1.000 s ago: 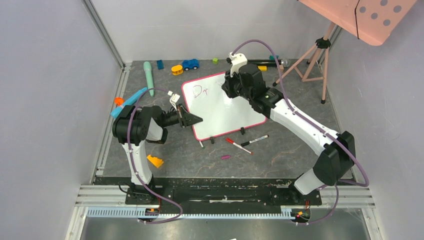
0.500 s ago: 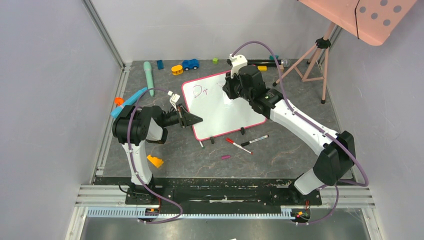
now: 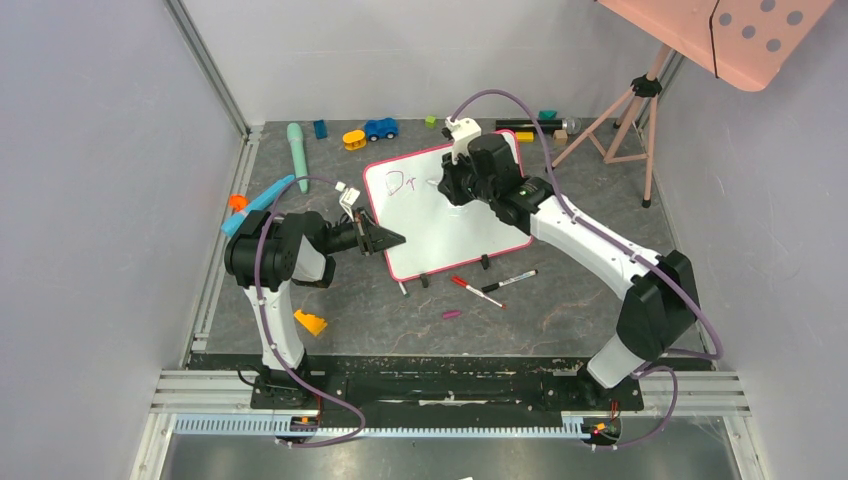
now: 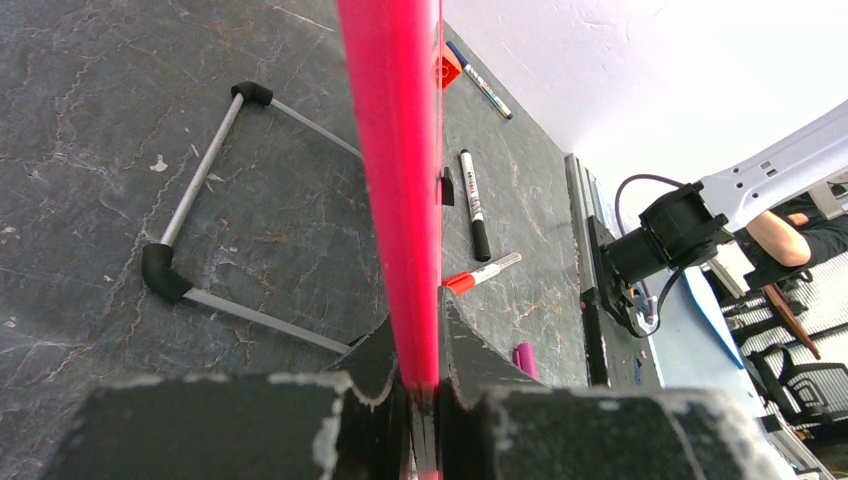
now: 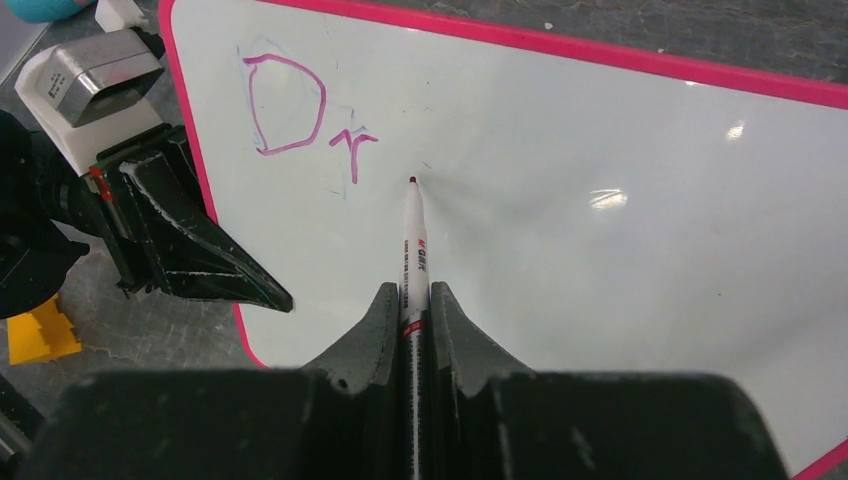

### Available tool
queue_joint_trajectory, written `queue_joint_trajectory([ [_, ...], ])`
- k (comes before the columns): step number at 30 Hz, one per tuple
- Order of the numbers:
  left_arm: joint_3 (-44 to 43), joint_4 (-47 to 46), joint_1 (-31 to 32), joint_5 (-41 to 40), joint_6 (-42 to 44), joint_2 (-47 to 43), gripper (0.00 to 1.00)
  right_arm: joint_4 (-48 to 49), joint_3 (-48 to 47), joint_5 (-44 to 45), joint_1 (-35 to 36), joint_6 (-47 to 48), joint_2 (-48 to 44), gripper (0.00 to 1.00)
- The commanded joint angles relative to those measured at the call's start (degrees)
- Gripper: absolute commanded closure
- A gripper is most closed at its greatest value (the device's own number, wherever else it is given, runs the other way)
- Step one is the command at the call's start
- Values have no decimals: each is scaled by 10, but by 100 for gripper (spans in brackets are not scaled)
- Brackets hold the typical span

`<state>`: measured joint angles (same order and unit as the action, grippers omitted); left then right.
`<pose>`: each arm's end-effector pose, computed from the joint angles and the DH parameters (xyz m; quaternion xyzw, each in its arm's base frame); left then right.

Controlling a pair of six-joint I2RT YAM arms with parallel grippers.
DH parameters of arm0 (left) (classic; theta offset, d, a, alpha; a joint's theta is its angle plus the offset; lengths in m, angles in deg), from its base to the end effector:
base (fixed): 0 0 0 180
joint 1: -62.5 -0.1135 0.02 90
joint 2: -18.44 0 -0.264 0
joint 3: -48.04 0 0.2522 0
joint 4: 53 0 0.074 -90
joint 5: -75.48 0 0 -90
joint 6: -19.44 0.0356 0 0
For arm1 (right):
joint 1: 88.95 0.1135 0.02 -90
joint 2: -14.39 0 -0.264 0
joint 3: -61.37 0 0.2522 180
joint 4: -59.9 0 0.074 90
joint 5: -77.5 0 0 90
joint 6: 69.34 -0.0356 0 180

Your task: Write a sentence on the whiteboard

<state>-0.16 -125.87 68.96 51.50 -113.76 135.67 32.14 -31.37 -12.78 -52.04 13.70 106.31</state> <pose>0.3136 -0.0682 0.1187 0.1971 0.6690 -0.5949 0.3996 0.3027 0.2276 0.3313 -0.2215 0.8231 0.1973 0.4843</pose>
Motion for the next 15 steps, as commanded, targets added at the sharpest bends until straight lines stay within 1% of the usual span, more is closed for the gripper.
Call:
queue_joint_trajectory([
  [1, 5, -26, -14, -24, 111, 21, 98, 16, -36, -26, 2, 8, 7, 100],
  [15, 5, -26, -14, -23, 109, 21, 98, 12, -57, -27, 8, 8, 30, 100],
])
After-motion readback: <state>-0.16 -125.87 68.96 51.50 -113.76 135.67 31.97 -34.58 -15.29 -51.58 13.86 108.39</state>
